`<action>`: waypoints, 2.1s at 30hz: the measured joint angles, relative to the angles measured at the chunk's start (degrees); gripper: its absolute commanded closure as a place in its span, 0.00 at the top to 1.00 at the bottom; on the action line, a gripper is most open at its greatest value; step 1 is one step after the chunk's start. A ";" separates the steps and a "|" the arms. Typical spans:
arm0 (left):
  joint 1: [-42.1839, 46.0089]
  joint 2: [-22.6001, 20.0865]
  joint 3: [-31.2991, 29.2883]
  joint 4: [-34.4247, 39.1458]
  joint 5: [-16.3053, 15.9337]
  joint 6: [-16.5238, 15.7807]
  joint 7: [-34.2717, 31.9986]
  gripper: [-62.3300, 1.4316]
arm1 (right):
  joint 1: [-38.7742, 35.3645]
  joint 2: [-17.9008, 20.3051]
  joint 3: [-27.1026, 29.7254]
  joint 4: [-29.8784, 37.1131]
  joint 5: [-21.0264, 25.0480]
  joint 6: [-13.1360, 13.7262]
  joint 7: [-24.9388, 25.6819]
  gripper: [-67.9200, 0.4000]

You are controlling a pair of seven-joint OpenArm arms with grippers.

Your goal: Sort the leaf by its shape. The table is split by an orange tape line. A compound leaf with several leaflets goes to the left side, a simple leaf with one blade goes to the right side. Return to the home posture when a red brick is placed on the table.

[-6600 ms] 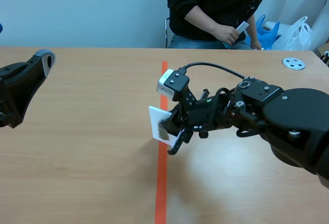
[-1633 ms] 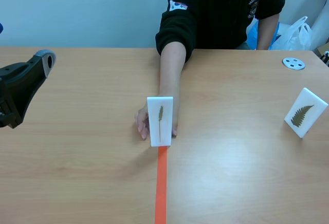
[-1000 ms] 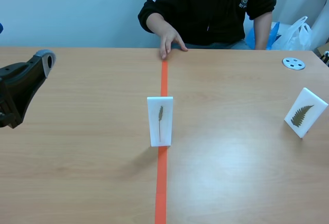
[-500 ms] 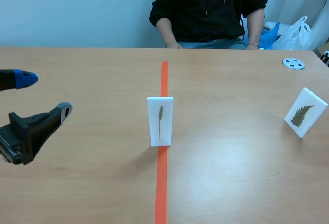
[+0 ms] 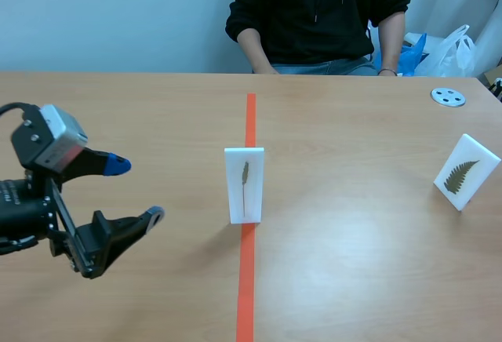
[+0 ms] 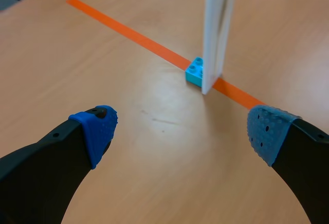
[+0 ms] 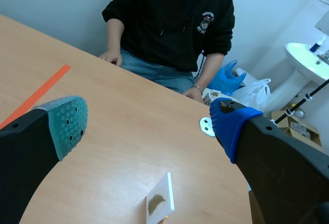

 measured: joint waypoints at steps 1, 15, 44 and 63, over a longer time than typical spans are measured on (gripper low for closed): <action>-1.53 0.00 2.38 -1.01 0.00 0.00 -0.15 0.87 | 0.00 0.00 0.00 0.00 0.00 0.00 0.00 0.72; -20.39 9.14 20.13 -17.51 -0.02 0.04 -0.28 0.87 | 0.00 0.00 0.00 0.00 0.00 0.00 0.00 0.72; -27.34 23.45 25.79 -30.49 1.53 3.43 -1.88 0.86 | 0.00 0.00 0.00 0.00 0.00 0.00 0.00 0.72; -27.34 23.78 25.79 -30.49 3.19 5.35 -2.99 0.10 | 0.00 0.00 0.00 0.00 0.00 0.00 0.00 0.72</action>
